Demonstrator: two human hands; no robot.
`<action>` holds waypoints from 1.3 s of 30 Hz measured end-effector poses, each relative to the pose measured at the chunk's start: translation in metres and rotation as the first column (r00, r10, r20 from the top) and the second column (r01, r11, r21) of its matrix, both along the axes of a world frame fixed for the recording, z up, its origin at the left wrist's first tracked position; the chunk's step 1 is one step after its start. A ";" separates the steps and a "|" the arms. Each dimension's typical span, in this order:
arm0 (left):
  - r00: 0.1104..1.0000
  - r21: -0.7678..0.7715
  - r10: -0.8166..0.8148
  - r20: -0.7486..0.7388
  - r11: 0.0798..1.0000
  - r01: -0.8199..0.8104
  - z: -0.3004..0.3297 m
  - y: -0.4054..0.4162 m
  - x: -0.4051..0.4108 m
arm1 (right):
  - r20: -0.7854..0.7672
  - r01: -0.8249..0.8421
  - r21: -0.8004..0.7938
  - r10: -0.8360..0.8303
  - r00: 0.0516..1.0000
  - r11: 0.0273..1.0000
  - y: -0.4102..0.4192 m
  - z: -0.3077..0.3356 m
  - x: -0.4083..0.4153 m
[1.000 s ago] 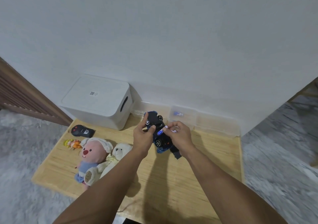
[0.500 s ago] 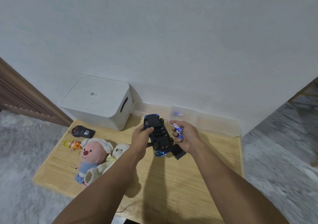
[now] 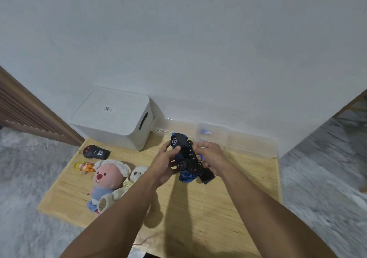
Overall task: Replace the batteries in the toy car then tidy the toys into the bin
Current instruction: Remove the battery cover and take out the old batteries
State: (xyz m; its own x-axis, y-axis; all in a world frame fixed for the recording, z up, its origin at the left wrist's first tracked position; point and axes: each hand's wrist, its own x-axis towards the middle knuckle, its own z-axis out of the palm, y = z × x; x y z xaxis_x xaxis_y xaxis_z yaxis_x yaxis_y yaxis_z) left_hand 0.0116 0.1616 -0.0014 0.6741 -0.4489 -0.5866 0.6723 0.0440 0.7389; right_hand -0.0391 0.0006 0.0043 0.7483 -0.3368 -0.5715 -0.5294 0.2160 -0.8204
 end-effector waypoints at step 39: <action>0.680 0.923 -0.640 0.358 0.350 -0.157 -0.044 -0.012 -0.044 | -0.183 0.099 -0.088 -0.114 0.977 0.991 -0.020 -0.030 -0.036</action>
